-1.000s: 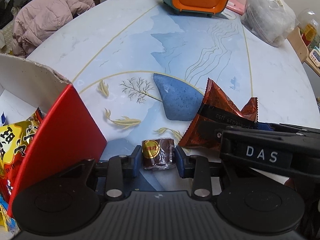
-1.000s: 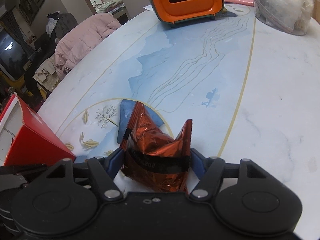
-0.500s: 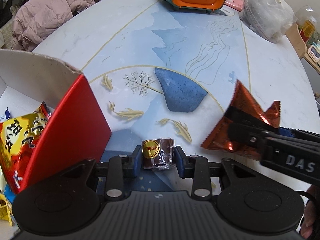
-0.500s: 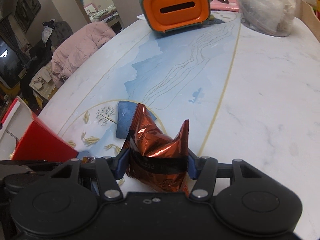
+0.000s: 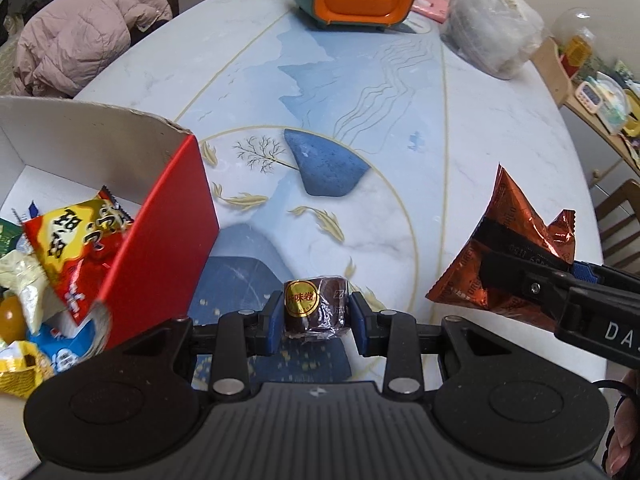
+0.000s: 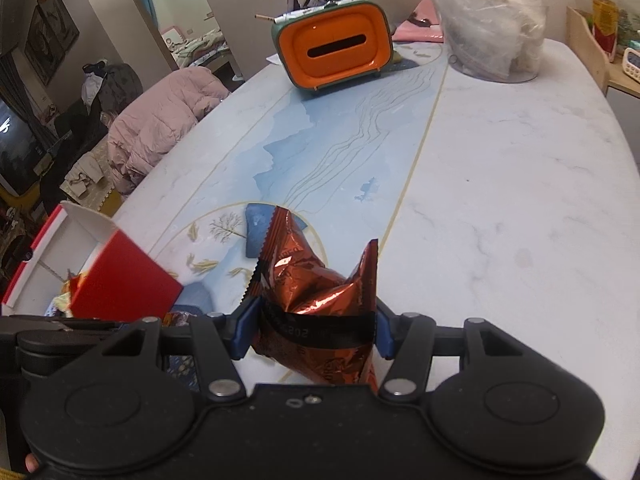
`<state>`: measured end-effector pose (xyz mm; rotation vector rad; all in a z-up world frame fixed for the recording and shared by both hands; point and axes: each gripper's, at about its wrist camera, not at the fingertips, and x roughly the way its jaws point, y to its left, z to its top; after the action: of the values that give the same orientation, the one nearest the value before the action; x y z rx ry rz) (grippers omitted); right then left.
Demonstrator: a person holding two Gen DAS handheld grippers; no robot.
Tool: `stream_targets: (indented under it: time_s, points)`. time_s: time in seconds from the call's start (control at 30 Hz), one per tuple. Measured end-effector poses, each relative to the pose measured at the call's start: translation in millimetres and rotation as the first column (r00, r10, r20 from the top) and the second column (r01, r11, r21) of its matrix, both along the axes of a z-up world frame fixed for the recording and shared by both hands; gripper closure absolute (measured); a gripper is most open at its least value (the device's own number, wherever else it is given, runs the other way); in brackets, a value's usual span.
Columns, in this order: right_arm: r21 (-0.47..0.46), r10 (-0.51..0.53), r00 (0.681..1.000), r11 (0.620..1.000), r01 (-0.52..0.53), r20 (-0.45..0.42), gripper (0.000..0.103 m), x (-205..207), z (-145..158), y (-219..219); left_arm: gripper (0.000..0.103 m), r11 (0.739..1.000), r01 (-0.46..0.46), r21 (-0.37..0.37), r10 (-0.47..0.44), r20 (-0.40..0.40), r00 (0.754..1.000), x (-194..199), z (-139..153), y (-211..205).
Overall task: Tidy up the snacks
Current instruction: 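Carry the candy and pastry over the white box with both tools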
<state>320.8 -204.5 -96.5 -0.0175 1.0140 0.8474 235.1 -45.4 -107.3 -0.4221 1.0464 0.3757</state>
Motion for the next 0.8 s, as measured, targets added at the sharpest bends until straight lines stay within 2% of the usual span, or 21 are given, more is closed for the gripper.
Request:
stream_targets:
  time_s: [0.37, 0.8]
  points:
    - [0.002, -0.013, 1.0, 1.0, 0.013, 0.006, 0.048, -45.2, 31.4, -14.7, 0.069, 0.999, 0.044, -0.031, -0.043, 0.034, 0.998, -45.6, 39.4, -0.2]
    - [0.011, -0.043, 0.998, 0.999, 0.043, 0.038, 0.047, -103.2, 67.5, -2.3, 0.069, 0.991, 0.129, -0.034, -0.127, 0.066, 0.99, -100.5, 71.5, 33.5]
